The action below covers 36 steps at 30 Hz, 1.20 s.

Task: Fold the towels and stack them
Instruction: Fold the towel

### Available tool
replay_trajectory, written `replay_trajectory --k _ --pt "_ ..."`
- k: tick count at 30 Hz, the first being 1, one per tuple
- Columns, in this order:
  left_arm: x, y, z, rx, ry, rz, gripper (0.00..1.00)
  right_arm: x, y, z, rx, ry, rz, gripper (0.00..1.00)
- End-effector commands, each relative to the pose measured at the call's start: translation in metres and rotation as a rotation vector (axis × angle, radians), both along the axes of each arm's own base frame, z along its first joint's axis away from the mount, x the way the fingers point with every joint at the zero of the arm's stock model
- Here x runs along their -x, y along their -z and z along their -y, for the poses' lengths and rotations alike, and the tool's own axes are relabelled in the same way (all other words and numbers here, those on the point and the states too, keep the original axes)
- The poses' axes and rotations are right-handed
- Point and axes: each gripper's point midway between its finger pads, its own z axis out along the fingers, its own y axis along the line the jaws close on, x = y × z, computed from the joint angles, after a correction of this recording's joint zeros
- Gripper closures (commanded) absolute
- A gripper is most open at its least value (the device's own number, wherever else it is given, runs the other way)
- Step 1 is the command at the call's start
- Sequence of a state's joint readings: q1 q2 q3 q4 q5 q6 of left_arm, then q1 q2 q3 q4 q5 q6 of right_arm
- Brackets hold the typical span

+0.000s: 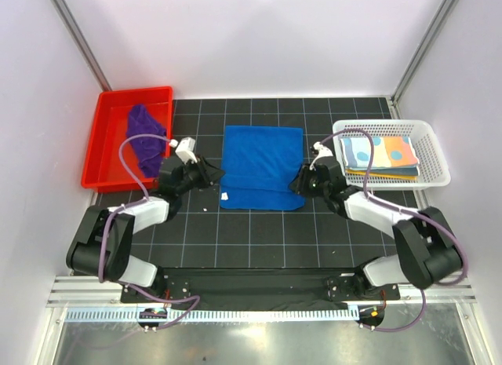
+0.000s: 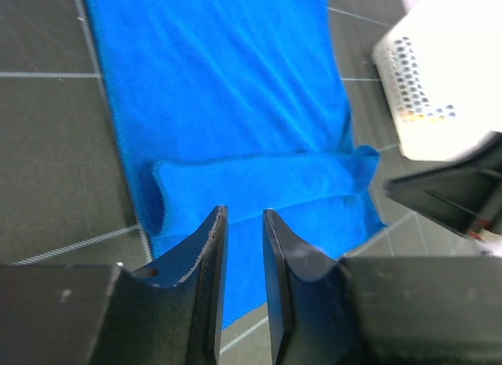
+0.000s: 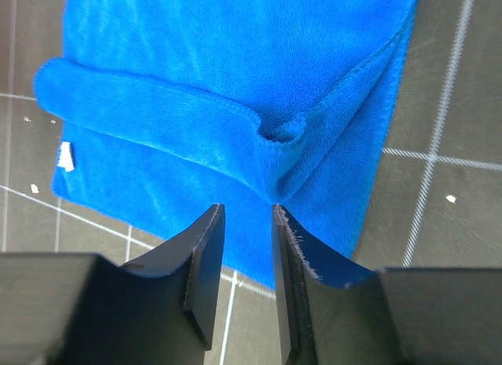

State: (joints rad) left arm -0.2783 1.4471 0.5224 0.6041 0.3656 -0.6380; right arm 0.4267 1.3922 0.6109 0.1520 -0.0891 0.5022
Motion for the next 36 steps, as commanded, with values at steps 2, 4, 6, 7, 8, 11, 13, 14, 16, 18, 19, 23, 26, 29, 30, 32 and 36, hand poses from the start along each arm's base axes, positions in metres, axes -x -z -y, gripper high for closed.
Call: replay_trajectory --k 2,4,6,7,8,11,13,14,16,18,19,23,26,29,30,32,36 --pt "-0.014 -0.009 -0.006 -0.135 -0.051 -0.03 0.69 -0.004 -0.033 0.012 0.02 0.062 0.074 0.61" --pt "-0.031 -0.022 -0.006 -0.179 -0.074 -0.011 0.68 -0.011 -0.044 0.018 0.046 0.101 0.092 0.59" --pt "-0.035 -0.001 -0.009 -0.245 -0.082 -0.103 0.67 -0.023 -0.048 0.02 0.078 0.124 0.092 0.59" --pt "-0.048 -0.014 -0.004 -0.253 -0.092 -0.088 0.67 -0.026 -0.046 0.022 0.102 0.127 0.081 0.59" --pt "-0.052 -0.001 -0.004 -0.277 -0.091 -0.126 0.67 -0.031 -0.045 0.022 0.115 0.135 0.073 0.59" --pt "-0.069 0.011 0.005 -0.327 -0.075 -0.197 0.67 -0.051 -0.043 0.021 0.167 0.157 0.055 0.59" --pt "-0.079 0.008 0.011 -0.377 -0.066 -0.22 0.67 -0.064 -0.038 0.02 0.202 0.171 0.029 0.59" --pt "-0.079 0.028 0.012 -0.411 -0.054 -0.274 0.67 -0.066 -0.036 0.02 0.214 0.173 0.013 0.59" --pt "-0.077 0.041 0.015 -0.464 -0.029 -0.327 0.67 -0.076 -0.032 0.016 0.235 0.167 -0.005 0.59" --pt "-0.079 0.049 0.022 -0.491 -0.012 -0.35 0.68 -0.079 -0.028 0.015 0.248 0.163 -0.023 0.59" --pt "-0.075 0.055 0.02 -0.511 -0.01 -0.374 0.68 -0.078 -0.022 0.013 0.251 0.156 -0.039 0.59" --pt "-0.063 0.066 0.021 -0.549 0.0 -0.402 0.68 -0.068 -0.008 0.01 0.252 0.113 -0.087 0.59" --pt "-0.05 0.073 0.024 -0.565 0.015 -0.416 0.68 -0.057 0.001 0.008 0.265 0.084 -0.118 0.59" --pt "-0.039 0.076 0.027 -0.579 0.033 -0.419 0.69 -0.047 0.004 0.01 0.277 0.071 -0.132 0.59" --pt "-0.034 0.079 0.025 -0.587 0.034 -0.426 0.69 -0.044 0.005 0.01 0.28 0.066 -0.136 0.59" --pt "-0.031 0.074 0.027 -0.579 0.035 -0.414 0.69 -0.037 0.009 0.013 0.292 0.063 -0.152 0.59" --pt "-0.023 0.07 0.027 -0.573 0.039 -0.408 0.69 -0.027 0.007 0.02 0.299 0.072 -0.149 0.6"
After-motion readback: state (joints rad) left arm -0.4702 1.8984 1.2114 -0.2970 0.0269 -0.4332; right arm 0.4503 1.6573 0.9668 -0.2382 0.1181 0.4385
